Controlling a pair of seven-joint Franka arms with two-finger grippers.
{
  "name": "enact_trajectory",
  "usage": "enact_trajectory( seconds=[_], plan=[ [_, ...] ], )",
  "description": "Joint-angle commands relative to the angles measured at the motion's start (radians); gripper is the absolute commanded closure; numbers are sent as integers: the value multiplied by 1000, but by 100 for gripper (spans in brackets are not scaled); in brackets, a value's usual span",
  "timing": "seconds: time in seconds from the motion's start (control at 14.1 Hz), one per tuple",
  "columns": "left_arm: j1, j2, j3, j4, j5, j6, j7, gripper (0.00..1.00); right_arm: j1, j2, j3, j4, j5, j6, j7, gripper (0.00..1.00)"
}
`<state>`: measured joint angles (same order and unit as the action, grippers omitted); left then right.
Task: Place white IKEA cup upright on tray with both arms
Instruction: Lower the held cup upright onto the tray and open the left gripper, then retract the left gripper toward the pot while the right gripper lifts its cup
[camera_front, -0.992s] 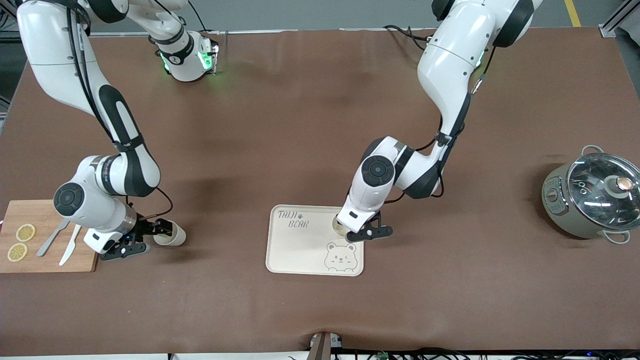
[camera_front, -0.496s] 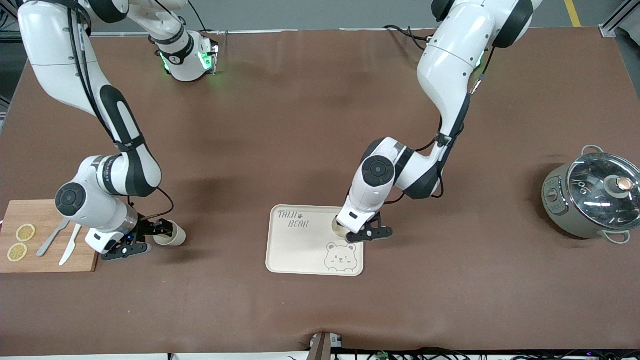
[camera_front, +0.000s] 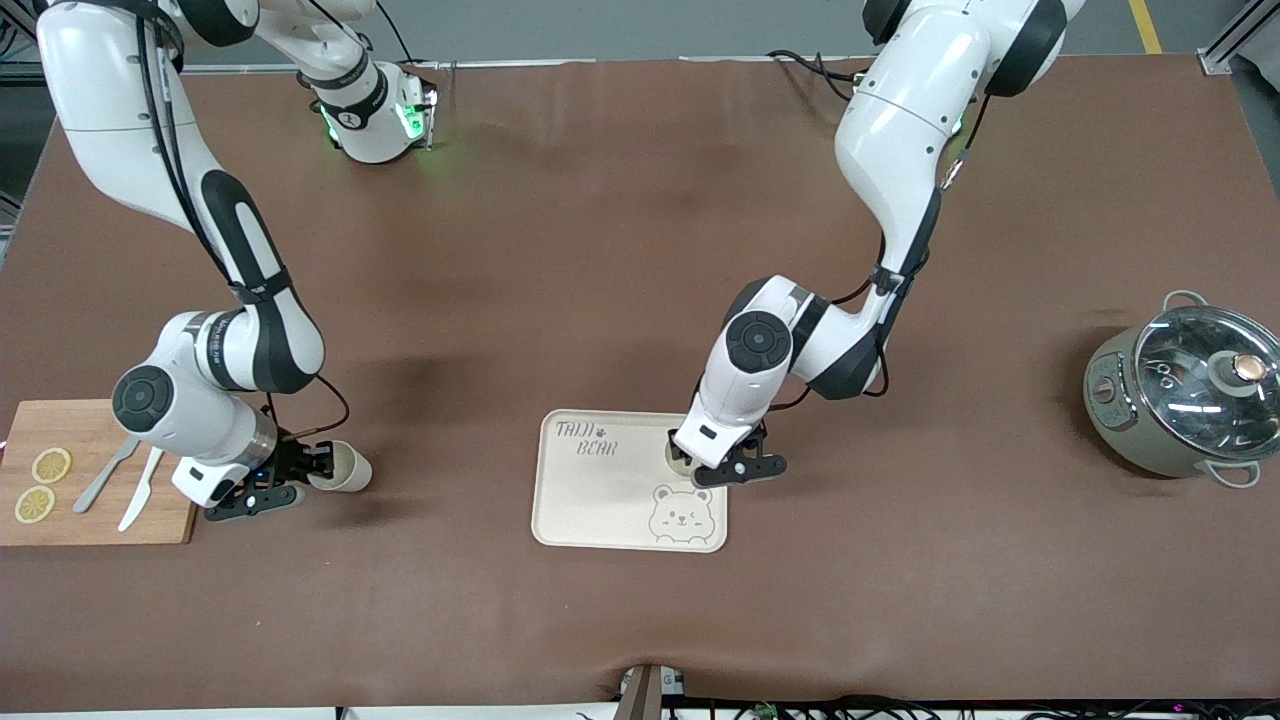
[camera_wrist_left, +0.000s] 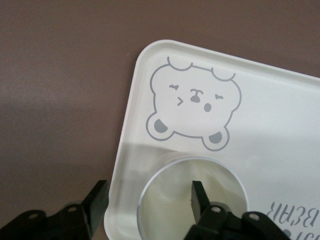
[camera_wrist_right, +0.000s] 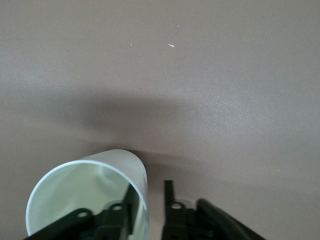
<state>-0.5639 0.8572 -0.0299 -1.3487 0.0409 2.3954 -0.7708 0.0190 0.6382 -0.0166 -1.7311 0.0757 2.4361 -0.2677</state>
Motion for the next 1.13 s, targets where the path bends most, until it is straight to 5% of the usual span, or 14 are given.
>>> enact_trajectory(
  seconds=[0.0, 0.21, 0.28, 0.71, 1.06],
  plan=[
    [-2, 3, 8, 19, 4, 4, -12, 12, 1, 18, 1, 24, 18, 3, -15, 99],
    [7, -64, 8, 13, 5, -101, -2, 10, 1, 18, 3, 24, 19, 3, -12, 100],
    [10, -107, 8, 14, 5, -189, 11, 0, 1, 18, 3, 24, 25, 3, -13, 100],
    [171, -354, -2, 16, -25, -514, 233, 0, -1, 18, 3, 24, 36, 3, -13, 100],
    [298, -391, 2, 17, -44, -558, 494, 0, 4, 14, 3, 24, 53, -11, -8, 100]
  ],
)
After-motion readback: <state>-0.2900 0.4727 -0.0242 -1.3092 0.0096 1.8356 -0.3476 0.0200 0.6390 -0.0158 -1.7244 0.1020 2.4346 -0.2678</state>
